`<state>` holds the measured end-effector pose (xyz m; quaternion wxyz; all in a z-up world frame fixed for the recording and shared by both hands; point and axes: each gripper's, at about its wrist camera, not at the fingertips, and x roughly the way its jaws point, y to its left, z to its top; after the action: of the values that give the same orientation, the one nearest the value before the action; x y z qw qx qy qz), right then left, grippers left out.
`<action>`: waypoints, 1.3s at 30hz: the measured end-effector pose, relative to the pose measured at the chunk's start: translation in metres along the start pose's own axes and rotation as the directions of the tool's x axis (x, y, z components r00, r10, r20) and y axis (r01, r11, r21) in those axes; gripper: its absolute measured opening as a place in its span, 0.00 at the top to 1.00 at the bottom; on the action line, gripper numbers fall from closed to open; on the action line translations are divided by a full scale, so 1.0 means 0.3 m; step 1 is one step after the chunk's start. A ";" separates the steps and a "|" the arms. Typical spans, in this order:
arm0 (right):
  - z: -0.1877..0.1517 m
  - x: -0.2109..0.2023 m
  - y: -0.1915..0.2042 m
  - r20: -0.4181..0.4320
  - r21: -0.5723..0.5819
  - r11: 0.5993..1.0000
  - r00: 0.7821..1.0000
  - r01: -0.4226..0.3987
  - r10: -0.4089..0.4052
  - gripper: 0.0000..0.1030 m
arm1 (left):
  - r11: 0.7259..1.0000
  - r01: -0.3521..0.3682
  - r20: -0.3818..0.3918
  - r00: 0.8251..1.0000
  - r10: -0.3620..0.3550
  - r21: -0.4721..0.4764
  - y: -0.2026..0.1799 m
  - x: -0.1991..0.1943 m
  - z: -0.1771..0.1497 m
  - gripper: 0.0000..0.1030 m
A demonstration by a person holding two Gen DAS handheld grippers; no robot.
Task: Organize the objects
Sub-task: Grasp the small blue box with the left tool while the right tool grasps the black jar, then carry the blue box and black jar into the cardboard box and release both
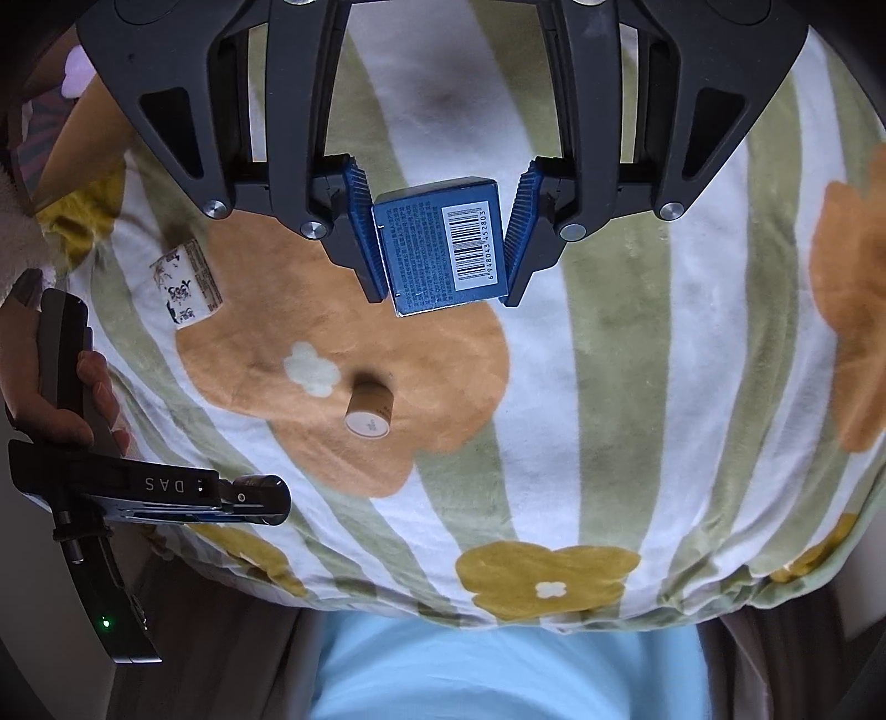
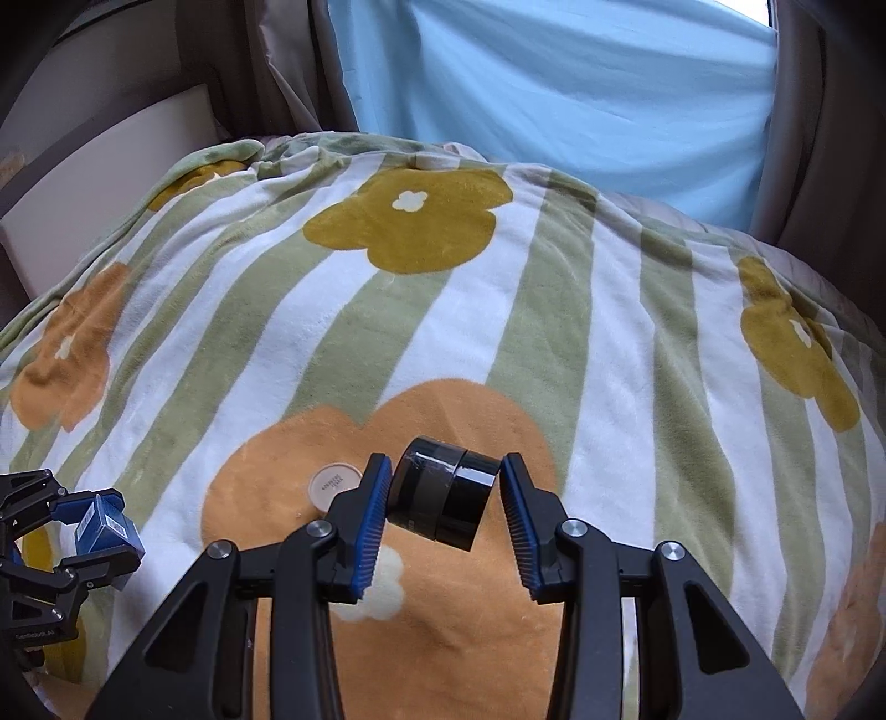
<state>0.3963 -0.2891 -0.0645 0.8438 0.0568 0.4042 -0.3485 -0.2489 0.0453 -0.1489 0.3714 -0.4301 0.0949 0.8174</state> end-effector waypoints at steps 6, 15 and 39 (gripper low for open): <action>0.017 -0.173 0.036 0.047 -0.013 1.000 0.999 -0.016 0.017 0.64 | 0.999 -0.005 0.044 0.999 0.003 0.043 -0.060 -0.165 0.021 0.64; -0.047 -0.500 0.122 0.105 -0.035 0.998 0.993 -0.050 0.053 0.64 | 0.996 -0.003 0.085 0.996 -0.005 0.089 -0.185 -0.411 -0.026 0.64; -0.642 -0.851 0.354 0.047 -0.056 0.986 0.986 -0.155 0.158 0.64 | 0.992 0.052 0.008 0.999 -0.053 0.115 -0.410 -0.605 -0.517 0.64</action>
<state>0.2300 0.0018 -0.0286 0.8798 0.0574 0.3855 -0.2720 -0.0018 -0.0368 -0.0831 0.4174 -0.4059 0.1281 0.8029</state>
